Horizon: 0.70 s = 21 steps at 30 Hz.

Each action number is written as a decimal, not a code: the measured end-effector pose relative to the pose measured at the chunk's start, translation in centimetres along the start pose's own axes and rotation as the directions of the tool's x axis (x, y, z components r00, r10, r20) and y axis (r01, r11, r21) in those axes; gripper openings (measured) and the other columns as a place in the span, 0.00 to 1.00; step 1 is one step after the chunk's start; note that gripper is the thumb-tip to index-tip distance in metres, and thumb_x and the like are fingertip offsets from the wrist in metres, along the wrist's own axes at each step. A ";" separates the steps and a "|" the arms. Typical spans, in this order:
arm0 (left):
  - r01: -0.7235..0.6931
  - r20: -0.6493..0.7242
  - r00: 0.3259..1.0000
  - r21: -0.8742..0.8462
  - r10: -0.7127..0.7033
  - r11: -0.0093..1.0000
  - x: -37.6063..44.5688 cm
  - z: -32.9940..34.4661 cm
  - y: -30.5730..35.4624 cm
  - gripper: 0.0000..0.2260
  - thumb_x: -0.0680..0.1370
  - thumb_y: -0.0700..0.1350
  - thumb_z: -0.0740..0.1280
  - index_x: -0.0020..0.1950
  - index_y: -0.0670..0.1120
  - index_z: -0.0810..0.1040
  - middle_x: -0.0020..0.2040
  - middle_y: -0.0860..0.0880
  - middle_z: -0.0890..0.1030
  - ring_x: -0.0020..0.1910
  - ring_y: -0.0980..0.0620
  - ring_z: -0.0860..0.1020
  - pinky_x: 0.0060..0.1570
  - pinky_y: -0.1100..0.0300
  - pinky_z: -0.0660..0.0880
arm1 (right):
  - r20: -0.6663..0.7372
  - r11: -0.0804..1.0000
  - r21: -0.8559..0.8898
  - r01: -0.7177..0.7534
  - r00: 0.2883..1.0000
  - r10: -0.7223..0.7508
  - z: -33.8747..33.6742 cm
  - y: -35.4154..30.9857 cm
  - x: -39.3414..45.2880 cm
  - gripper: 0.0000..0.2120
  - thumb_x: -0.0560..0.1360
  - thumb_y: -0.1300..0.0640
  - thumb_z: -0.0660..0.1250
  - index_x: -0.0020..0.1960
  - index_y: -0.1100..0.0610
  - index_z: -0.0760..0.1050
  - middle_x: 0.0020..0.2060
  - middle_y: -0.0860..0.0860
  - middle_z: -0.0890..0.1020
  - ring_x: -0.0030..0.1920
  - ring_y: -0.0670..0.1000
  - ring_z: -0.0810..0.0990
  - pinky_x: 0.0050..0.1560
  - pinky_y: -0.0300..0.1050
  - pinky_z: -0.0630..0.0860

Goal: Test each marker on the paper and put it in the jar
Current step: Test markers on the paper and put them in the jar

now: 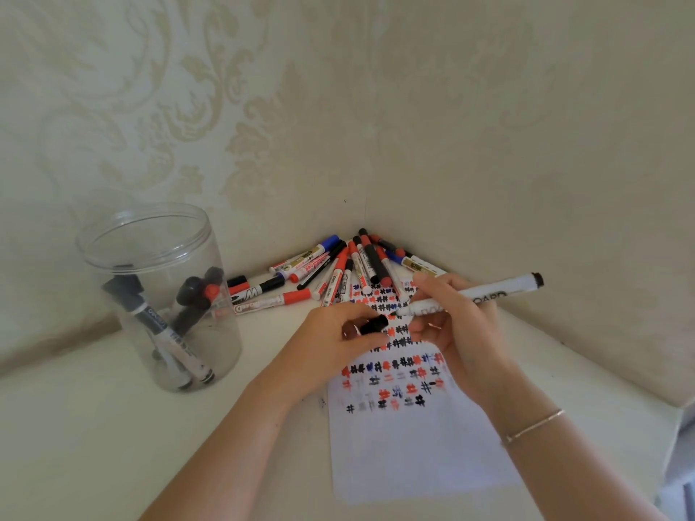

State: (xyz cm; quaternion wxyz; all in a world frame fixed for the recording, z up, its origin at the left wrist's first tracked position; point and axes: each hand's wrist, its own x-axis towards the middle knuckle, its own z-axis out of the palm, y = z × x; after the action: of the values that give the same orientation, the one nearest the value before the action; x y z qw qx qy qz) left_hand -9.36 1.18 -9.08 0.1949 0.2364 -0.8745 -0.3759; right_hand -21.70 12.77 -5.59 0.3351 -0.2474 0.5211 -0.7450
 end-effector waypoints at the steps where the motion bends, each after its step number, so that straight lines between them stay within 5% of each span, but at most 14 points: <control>1: -0.002 0.000 1.000 -0.002 0.002 1.000 0.0 -0.1 0.0 0.13 0.74 0.54 0.70 0.58 0.56 0.79 0.43 0.65 0.78 0.41 0.67 0.75 0.39 0.73 0.70 | -0.005 1.000 0.011 -0.003 1.000 0.003 0.2 0.2 0.0 0.08 0.74 0.62 0.69 0.40 0.66 0.75 0.29 0.57 0.78 0.25 0.52 0.75 0.27 0.43 0.76; 8: -0.008 -0.002 1.000 -0.020 0.008 1.000 0.0 -0.1 0.1 0.08 0.73 0.53 0.72 0.51 0.61 0.77 0.41 0.62 0.79 0.38 0.67 0.74 0.39 0.72 0.72 | -0.101 0.996 -0.085 0.008 0.995 -0.016 0.7 1.5 0.2 0.10 0.76 0.63 0.66 0.37 0.66 0.75 0.26 0.58 0.78 0.24 0.53 0.75 0.27 0.45 0.75; 14: -0.067 0.035 0.997 -0.139 0.073 0.988 -0.1 -0.2 0.2 0.08 0.75 0.51 0.70 0.48 0.66 0.77 0.42 0.56 0.81 0.40 0.59 0.77 0.42 0.64 0.74 | 0.020 0.991 -0.106 -0.083 0.996 0.086 0.8 1.3 0.6 0.07 0.73 0.62 0.70 0.41 0.64 0.74 0.26 0.57 0.75 0.21 0.48 0.69 0.21 0.38 0.69; 16: -0.066 0.031 0.996 -0.294 0.078 0.954 -0.2 -0.3 0.6 0.08 0.77 0.48 0.67 0.52 0.61 0.79 0.43 0.53 0.82 0.42 0.52 0.79 0.44 0.60 0.75 | 0.115 0.987 -0.022 -0.159 0.980 0.161 0.8 0.6 0.7 0.07 0.71 0.62 0.71 0.41 0.64 0.75 0.28 0.56 0.78 0.24 0.48 0.73 0.25 0.37 0.74; 21: 0.013 -0.011 1.000 -0.566 -0.024 0.824 -0.7 -1.1 2.3 0.09 0.81 0.43 0.60 0.52 0.43 0.79 0.26 0.57 0.68 0.27 0.57 0.65 0.35 0.62 0.67 | 0.194 0.957 0.083 -0.278 0.946 0.258 1.5 -1.6 1.0 0.17 0.76 0.51 0.65 0.45 0.68 0.78 0.36 0.62 0.81 0.31 0.55 0.79 0.32 0.44 0.79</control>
State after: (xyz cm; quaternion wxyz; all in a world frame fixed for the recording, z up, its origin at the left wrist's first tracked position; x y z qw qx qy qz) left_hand -8.84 2.33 -6.76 0.2603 0.1799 -0.7197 -0.6181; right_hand -21.63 11.51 -3.52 0.4924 -0.2221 0.4757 -0.6942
